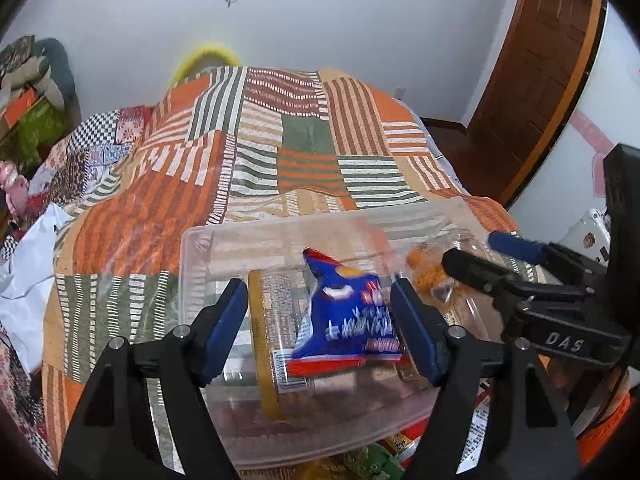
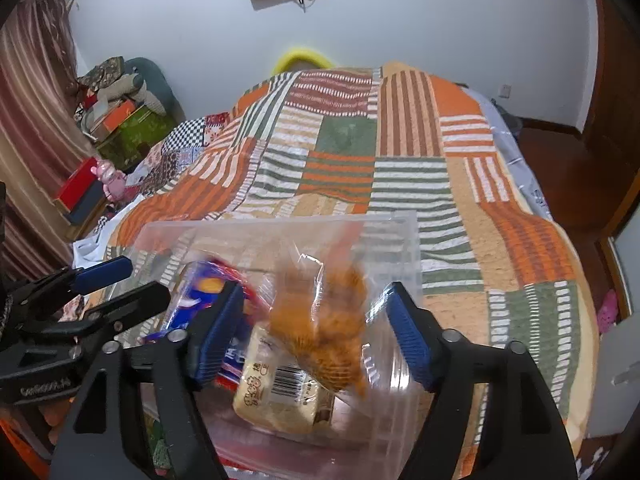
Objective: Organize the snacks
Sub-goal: 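Open both grippers to release the bags inside the clear box, then grasp the small gold-wrapped snack with left gripper while right grasps the purple-labeled coconut roll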
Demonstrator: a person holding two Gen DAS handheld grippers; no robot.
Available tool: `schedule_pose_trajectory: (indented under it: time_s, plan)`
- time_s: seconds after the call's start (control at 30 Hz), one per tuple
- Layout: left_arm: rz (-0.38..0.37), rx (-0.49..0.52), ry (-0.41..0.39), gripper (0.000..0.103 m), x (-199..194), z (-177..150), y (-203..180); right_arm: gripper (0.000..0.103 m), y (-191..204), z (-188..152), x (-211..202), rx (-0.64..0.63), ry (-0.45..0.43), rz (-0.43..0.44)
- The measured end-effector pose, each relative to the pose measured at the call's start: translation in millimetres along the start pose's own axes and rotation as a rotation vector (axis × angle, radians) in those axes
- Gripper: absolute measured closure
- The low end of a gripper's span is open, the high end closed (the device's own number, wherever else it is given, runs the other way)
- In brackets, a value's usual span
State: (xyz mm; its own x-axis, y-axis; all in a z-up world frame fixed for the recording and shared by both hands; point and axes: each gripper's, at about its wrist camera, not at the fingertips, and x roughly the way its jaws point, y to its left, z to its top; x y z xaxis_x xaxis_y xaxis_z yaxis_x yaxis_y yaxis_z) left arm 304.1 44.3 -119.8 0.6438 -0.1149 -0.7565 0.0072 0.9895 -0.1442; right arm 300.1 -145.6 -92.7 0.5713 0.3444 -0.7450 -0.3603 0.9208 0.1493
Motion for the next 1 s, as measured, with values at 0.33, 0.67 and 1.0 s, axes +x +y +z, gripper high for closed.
schedule_pose_trajectory:
  time_s: [0.33, 0.67, 1.0]
  plan:
    - [-0.006, -0.028, -0.035, 0.029, -41, -13, 14, 0.023, 7, -12, -37, -0.045, -0.051, -0.017]
    - [0.018, 0.002, -0.071, 0.018, -99, -51, 20, 0.023, 16, -47, -80, -0.068, -0.070, -0.017]
    - [0.055, 0.018, -0.022, 0.015, -125, -114, 35, 0.020, 13, -103, -94, -0.064, -0.003, -0.034]
